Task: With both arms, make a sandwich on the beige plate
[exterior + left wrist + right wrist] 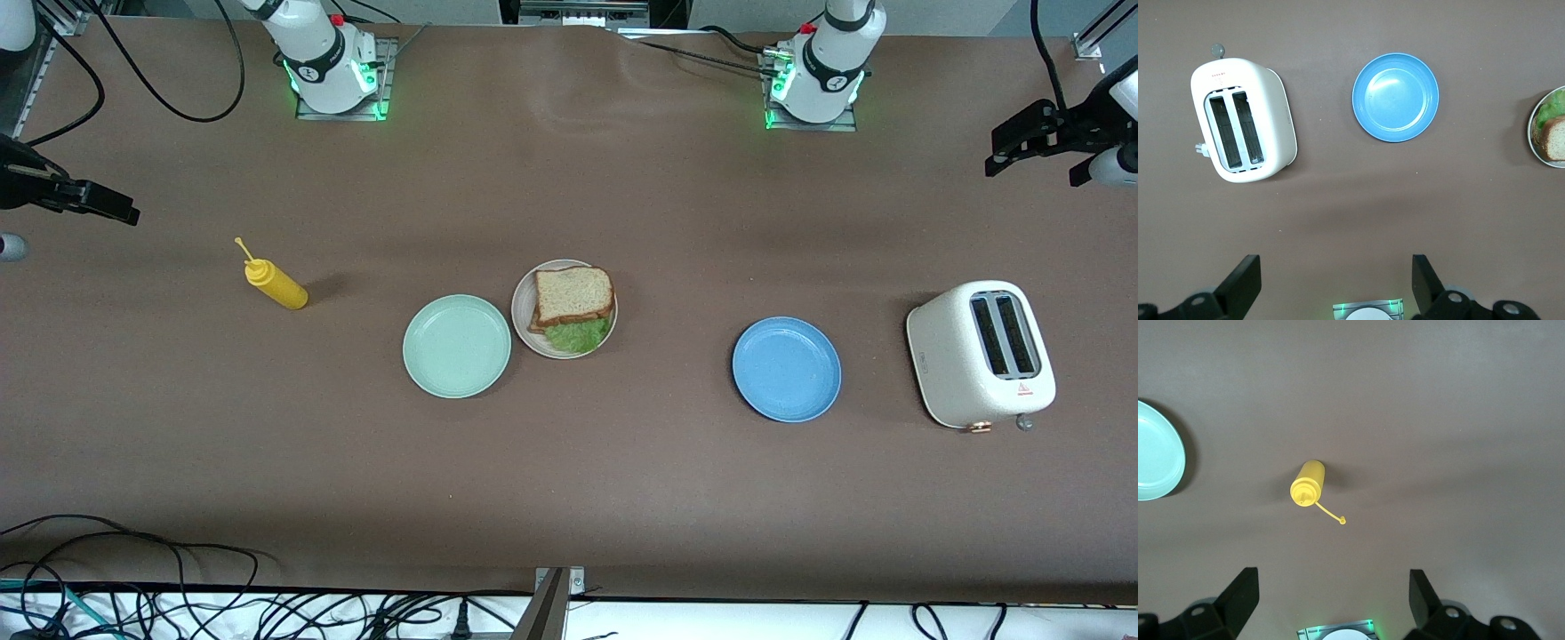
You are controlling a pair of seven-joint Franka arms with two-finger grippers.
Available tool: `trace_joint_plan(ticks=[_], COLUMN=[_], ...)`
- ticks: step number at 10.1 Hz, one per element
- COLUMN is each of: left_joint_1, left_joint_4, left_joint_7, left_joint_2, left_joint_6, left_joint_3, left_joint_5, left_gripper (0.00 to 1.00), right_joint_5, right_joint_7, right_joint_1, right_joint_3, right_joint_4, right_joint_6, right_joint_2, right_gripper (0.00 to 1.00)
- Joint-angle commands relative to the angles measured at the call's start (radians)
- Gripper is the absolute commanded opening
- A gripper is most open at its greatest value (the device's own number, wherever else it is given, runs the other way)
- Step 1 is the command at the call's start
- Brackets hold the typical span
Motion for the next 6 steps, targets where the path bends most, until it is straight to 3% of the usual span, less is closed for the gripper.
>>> trace_joint_plan(ticks=[1, 6], left_joint_1=[0.004, 0.014], left_joint_4=[0.032, 0.032], left_joint_7=[0.0, 0.001], left_joint_2=[0.016, 0.015], left_joint_6=[-0.005, -0.005], left_joint_3=[0.006, 0.009], left_joint_5=[-0.007, -0.009], left_gripper=[1.0, 1.0], right_joint_5=[-0.012, -0.006], right_joint_7=[0.009, 0.004], right_joint_1=[0.017, 0.017], right_joint_3=[-0.01, -0.009], right_joint_4=[-0.015, 0.046], right_joint_6=[0.034, 0.021], right_joint_2=[-0.007, -0.006], right_gripper=[1.0, 1.0])
